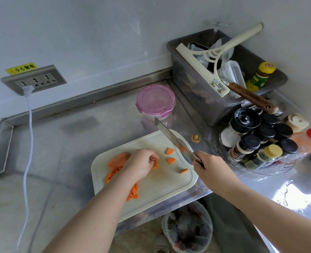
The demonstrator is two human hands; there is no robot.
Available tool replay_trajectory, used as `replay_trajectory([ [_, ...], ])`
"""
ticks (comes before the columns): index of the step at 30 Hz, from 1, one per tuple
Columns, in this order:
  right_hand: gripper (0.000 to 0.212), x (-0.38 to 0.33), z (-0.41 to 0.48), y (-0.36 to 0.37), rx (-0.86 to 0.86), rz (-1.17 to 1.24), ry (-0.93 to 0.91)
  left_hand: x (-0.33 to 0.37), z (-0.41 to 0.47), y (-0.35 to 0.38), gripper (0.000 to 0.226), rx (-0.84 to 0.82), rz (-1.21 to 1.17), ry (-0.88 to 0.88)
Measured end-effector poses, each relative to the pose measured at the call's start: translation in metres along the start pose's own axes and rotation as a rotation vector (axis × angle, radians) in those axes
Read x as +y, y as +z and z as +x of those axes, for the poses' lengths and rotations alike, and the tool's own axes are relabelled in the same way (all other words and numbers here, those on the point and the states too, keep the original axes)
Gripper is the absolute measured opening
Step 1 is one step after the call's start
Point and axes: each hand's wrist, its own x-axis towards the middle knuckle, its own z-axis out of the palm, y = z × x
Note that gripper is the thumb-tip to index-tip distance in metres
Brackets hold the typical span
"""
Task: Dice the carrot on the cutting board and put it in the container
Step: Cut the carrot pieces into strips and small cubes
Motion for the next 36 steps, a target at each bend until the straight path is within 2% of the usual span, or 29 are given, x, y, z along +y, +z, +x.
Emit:
replay_trajectory([
  [6,0.016,0.000,0.003,0.000,-0.008,0.014,0.000,0.005,-0.007,0.003,0.033,0.000,0.272,0.098],
  [9,0.022,0.000,0.004,-0.002,-0.004,0.019,0.005,0.005,-0.007,0.003,0.033,-0.008,0.293,0.099],
  [13,0.015,0.001,0.004,-0.006,0.008,0.031,0.016,0.016,0.002,-0.003,0.046,-0.005,0.220,0.081],
  [16,0.016,0.002,0.005,-0.009,0.026,0.036,0.029,0.034,0.019,0.000,0.037,0.085,0.209,0.098],
  [20,0.023,0.002,0.005,-0.011,0.026,0.054,0.026,0.057,0.039,0.013,0.030,-0.018,0.446,0.118],
  [22,0.020,0.004,0.004,-0.012,0.025,0.055,0.028,0.061,0.044,0.014,0.030,-0.049,0.478,0.096],
  [25,0.018,0.005,0.004,-0.012,0.026,0.056,0.029,0.058,0.044,0.008,0.021,-0.005,0.334,0.095],
  [28,0.018,0.006,0.003,-0.009,0.026,0.056,0.023,0.045,0.034,-0.006,0.010,0.117,-0.007,0.038],
  [31,0.023,0.006,0.002,-0.007,0.009,0.048,0.027,0.020,0.021,-0.018,0.020,0.135,-0.291,-0.060],
  [34,0.022,0.003,0.004,-0.004,-0.020,0.047,0.024,0.001,0.003,-0.020,0.027,0.094,-0.346,-0.112],
  [36,0.021,0.000,0.004,-0.001,-0.029,0.050,0.020,-0.004,-0.005,-0.018,0.020,0.102,-0.334,-0.124],
])
